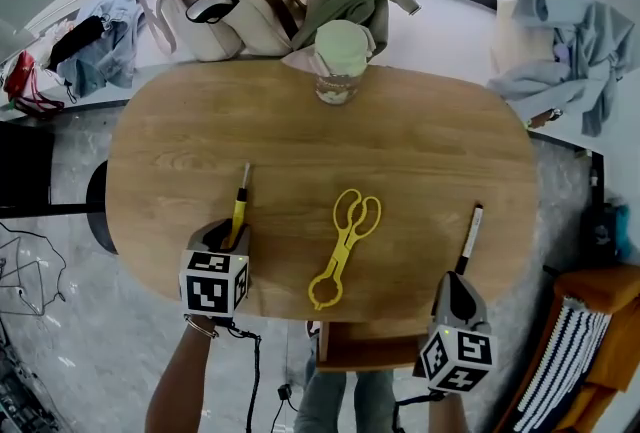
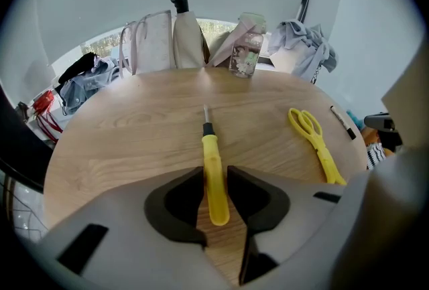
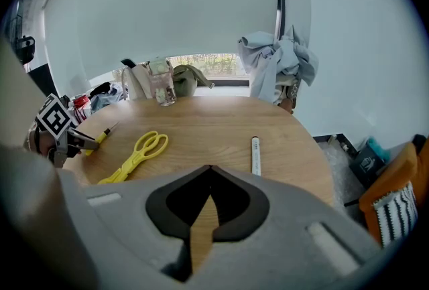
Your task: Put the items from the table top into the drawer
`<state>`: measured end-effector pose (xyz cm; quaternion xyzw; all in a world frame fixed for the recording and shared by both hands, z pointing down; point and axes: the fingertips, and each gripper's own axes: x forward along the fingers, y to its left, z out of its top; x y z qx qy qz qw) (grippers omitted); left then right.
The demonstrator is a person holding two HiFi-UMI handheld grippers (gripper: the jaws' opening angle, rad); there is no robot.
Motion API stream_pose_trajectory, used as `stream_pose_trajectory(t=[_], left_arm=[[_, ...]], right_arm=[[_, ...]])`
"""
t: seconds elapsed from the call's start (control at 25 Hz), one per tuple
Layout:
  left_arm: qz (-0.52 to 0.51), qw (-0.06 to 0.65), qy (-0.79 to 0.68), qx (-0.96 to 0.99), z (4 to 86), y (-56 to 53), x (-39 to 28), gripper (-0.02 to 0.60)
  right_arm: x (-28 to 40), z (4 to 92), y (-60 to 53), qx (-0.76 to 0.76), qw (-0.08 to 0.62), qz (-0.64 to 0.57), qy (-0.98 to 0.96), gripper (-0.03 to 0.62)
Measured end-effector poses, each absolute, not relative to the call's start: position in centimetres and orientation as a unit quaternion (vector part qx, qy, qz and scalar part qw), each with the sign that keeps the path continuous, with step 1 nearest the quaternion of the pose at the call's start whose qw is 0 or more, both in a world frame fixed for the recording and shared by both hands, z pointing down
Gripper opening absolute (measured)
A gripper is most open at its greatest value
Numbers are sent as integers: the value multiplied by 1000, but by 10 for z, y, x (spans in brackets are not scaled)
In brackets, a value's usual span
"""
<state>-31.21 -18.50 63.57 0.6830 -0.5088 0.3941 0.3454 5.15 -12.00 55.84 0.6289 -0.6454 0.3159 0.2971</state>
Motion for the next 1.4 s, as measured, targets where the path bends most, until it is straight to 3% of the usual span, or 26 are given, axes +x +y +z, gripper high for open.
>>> stream_pose_trajectory(t=[0.8,1.4], left_arm=[[386,328,-535,677,619,-172,-315,67],[364,313,-530,699,576,-146,-267,67]], right_arm=[[71,549,-108,639,283,311,-644,5],[105,527,-79,655,258,307,-640,5]])
